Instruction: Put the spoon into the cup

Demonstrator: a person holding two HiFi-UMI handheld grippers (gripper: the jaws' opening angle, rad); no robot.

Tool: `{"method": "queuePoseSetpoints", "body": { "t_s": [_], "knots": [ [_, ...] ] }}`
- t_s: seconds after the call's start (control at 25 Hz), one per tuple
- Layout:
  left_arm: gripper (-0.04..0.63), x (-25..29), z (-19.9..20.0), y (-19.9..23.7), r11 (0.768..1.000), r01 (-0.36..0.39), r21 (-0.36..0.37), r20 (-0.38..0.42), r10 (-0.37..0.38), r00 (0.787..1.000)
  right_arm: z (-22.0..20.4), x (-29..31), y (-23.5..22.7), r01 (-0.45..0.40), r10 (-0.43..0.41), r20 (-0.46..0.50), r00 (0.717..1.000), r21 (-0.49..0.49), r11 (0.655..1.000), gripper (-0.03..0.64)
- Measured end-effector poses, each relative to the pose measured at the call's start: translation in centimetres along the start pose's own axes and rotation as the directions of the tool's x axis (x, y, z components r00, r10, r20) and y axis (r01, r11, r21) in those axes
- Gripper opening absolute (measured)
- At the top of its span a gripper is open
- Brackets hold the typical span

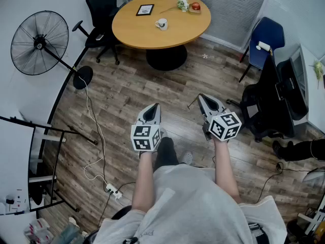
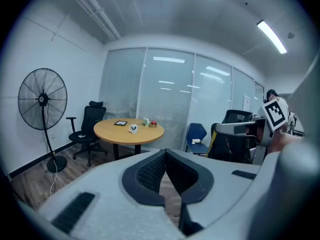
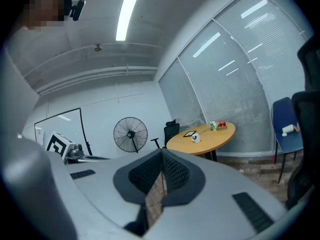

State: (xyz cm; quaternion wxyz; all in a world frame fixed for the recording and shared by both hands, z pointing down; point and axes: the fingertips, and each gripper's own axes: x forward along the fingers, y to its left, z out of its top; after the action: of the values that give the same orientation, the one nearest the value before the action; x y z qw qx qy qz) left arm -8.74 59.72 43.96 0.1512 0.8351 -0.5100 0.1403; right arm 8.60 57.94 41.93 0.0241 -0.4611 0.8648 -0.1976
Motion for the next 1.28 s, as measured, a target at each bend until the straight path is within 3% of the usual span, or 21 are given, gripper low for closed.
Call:
{"method": "queuePoseSetpoints", "body": {
  "t_s": [0.2,0.68,0.96,1.28],
  "knots": [
    [0.008,0.2,0.2,1.7,1.0,-0.02,0.002,0.006,0.02,1.0,0.5,0.5,-1.0,0.011,-0.011,0.024,1.0,0.014,1.0,0.002],
    [0.008,4.1,0.7,10.6,0.984,-0.137,-0.118,0.013,0.14,0.99,2.2,4.1,-6.1,0.047,-0.053,0.068,0.996,0.084,0.995,0.0],
    [0.008,10.5,1.9,15.0,0.976,-0.152,-0.156,-0.012,0.152,0.988,3.2,11.2,-10.5,0.053,-0.056,0.028,0.998,0.091,0.994,0.0],
    [0.008,17.7,6.3,21.5,0.972,-0.165,-0.165,-0.027,0.163,0.986,6.0,22.4,-14.4,0.044,-0.043,-0.005,0.999,0.1,0.994,0.0]
  ]
}}
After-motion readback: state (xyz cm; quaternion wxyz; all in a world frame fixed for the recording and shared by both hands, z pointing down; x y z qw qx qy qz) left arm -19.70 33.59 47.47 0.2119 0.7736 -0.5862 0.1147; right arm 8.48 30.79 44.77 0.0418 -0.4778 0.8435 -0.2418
